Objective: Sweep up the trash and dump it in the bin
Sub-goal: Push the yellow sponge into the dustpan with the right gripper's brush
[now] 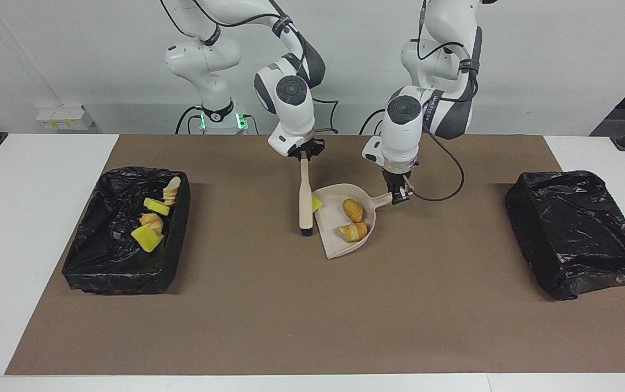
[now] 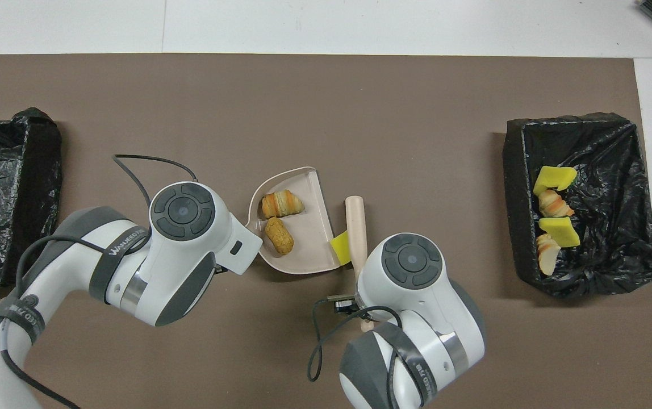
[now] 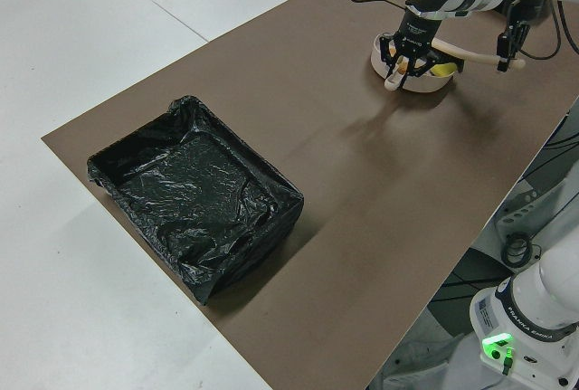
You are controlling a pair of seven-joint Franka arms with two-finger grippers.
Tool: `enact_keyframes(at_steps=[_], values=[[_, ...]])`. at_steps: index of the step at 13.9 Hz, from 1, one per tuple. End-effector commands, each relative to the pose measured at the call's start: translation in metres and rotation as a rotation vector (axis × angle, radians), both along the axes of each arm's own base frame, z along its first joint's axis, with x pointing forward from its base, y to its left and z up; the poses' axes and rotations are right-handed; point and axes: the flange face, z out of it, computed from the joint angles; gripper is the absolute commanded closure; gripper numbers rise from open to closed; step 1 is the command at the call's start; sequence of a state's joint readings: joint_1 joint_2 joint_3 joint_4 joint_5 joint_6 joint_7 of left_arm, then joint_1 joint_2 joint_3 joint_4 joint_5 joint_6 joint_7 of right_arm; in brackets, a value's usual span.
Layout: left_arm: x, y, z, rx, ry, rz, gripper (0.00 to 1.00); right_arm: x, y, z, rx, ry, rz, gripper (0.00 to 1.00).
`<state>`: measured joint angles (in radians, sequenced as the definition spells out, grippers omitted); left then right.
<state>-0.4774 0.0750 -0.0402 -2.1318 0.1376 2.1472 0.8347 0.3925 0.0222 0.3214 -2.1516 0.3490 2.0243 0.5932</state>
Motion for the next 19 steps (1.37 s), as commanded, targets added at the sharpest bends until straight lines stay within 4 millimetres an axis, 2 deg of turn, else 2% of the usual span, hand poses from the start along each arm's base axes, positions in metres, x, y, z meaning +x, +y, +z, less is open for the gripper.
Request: enact_keyframes(at_steps=[1,2,7,12,14,17,18,19], values=[[-0.003,-0.002,-0.008,-0.034,-0.065,-0.031,1.00,-0.001,0.015,0.012,0.055,-0.011,-0.039,1.00],[0.002,0.000,-0.012,-0.046,-0.080,-0.032,1.00,0.003,0.017,0.013,0.065,-0.025,-0.039,1.00],[0.017,0.017,-0.014,-0.057,-0.081,-0.042,1.00,0.020,0.023,0.044,0.116,-0.086,-0.029,1.00],[0.036,0.036,-0.014,-0.133,-0.069,-0.030,1.00,0.021,0.020,0.047,0.107,-0.089,-0.017,1.00],[0.052,0.055,-0.008,-0.161,-0.064,-0.021,1.00,0.021,0.015,0.055,0.103,-0.092,-0.018,1.00],[0.077,0.100,-0.001,-0.187,-0.057,-0.016,1.00,0.021,0.010,0.061,0.067,-0.125,0.005,1.00],[0.092,0.122,0.011,-0.185,-0.051,-0.006,1.00,0.020,0.010,0.062,0.055,-0.129,0.004,1.00],[0.103,0.130,0.023,-0.185,-0.037,-0.016,1.00,0.017,0.010,0.063,0.048,-0.125,0.000,1.00]])
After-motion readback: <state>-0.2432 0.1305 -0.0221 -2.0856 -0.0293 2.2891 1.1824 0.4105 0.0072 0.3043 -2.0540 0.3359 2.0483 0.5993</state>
